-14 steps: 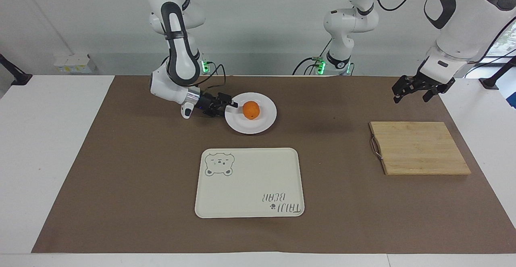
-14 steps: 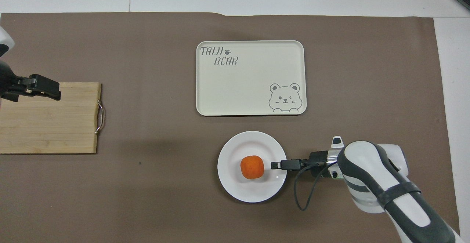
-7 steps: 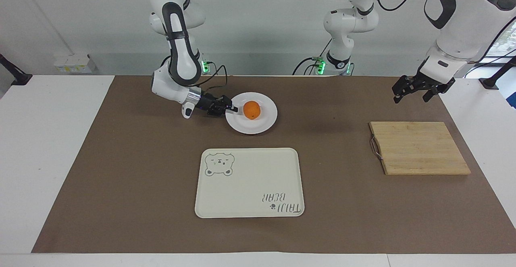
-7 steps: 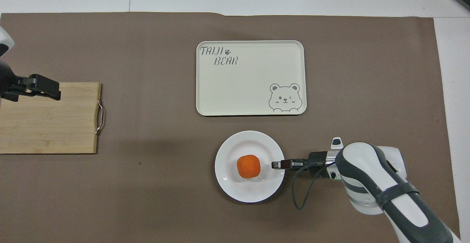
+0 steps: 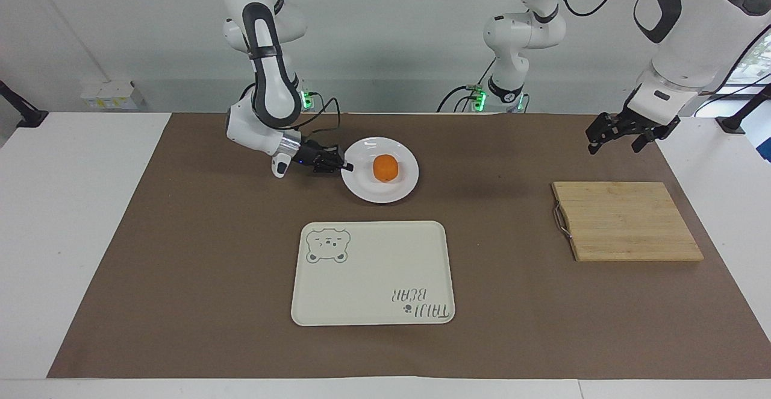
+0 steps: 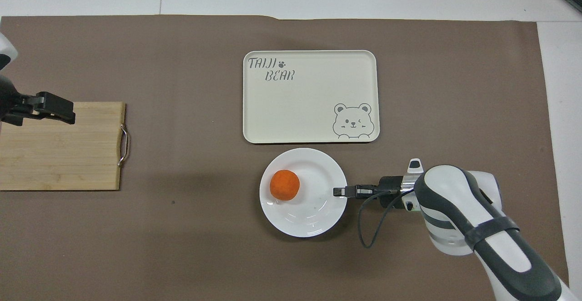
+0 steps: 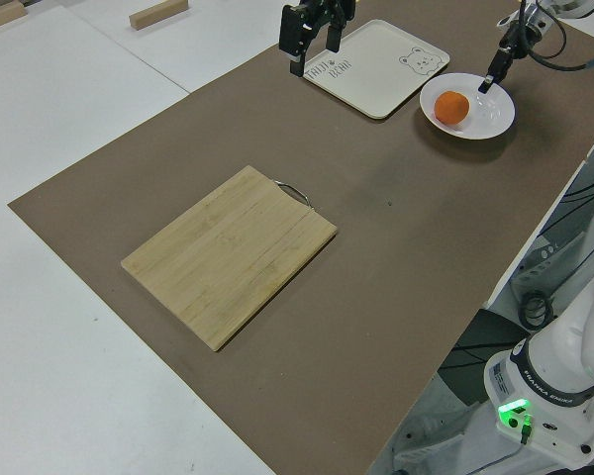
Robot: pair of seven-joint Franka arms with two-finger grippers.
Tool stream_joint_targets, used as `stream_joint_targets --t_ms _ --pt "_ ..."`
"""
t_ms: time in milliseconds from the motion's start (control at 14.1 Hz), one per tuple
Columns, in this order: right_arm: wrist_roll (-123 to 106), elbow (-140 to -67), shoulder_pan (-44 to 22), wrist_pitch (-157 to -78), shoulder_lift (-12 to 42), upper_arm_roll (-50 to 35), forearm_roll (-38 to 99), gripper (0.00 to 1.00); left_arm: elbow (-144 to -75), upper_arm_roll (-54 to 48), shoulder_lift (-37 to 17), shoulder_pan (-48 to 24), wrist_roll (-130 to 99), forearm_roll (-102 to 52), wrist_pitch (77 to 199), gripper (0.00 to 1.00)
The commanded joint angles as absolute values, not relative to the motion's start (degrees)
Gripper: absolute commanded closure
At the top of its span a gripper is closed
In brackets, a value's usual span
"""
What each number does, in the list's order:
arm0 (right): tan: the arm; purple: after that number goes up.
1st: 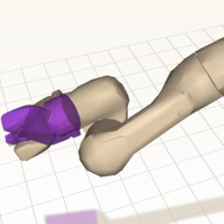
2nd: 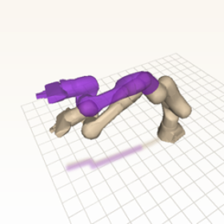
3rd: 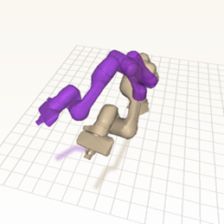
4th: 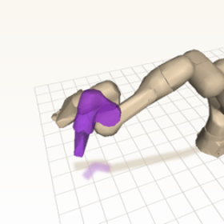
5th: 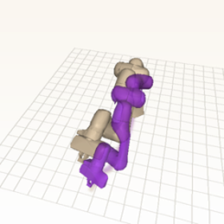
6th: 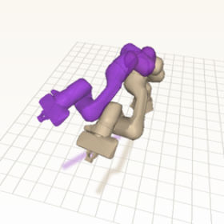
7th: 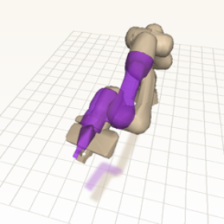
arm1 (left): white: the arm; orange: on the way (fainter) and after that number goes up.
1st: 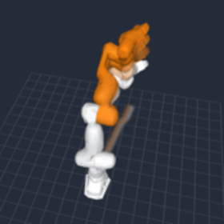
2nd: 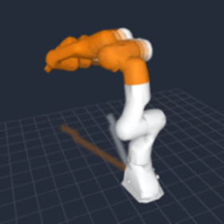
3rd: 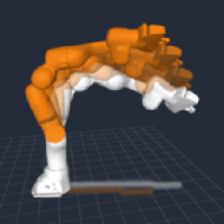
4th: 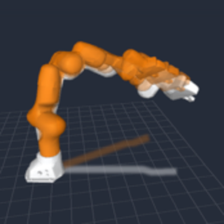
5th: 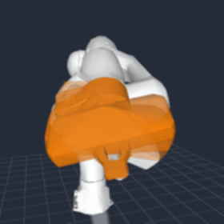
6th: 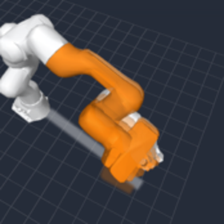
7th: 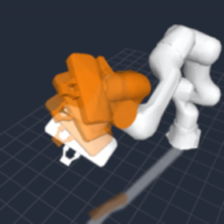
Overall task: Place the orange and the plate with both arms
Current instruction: 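Slide the plate with the right gripper onto the bear tray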
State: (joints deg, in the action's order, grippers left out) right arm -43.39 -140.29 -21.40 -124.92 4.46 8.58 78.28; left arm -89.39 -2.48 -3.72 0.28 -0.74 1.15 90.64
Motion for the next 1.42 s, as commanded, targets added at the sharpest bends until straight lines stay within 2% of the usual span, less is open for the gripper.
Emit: stream_joint_targets --t_ms 0,213,709,1135,1348 --pt "-45.2 -136.4 -21.2 -123.8 6.9 8.4 82.1 1.00 -88.5 -2.9 -3.8 0.5 -1.6 2.3 90.2 0.00" --pt "-43.3 -132.8 -19.1 -121.1 8.7 8.5 82.1 1.00 -88.4 -2.9 -3.8 -0.3 -1.6 2.3 90.2 0.00" --pt "-34.0 -117.4 -16.0 -120.8 16.6 8.8 76.9 1.00 -87.7 -2.5 -3.7 -0.6 -1.2 1.1 88.9 0.00" --pt "-22.5 -99.4 -15.3 -121.4 28.2 8.6 72.6 1.00 -85.8 -1.8 -2.6 -2.4 -1.1 1.9 86.4 0.00" --pt "-22.8 -97.9 -14.1 -121.6 30.4 8.6 72.8 1.00 -86.0 -2.3 -1.1 -1.7 -1.1 1.8 87.0 0.00"
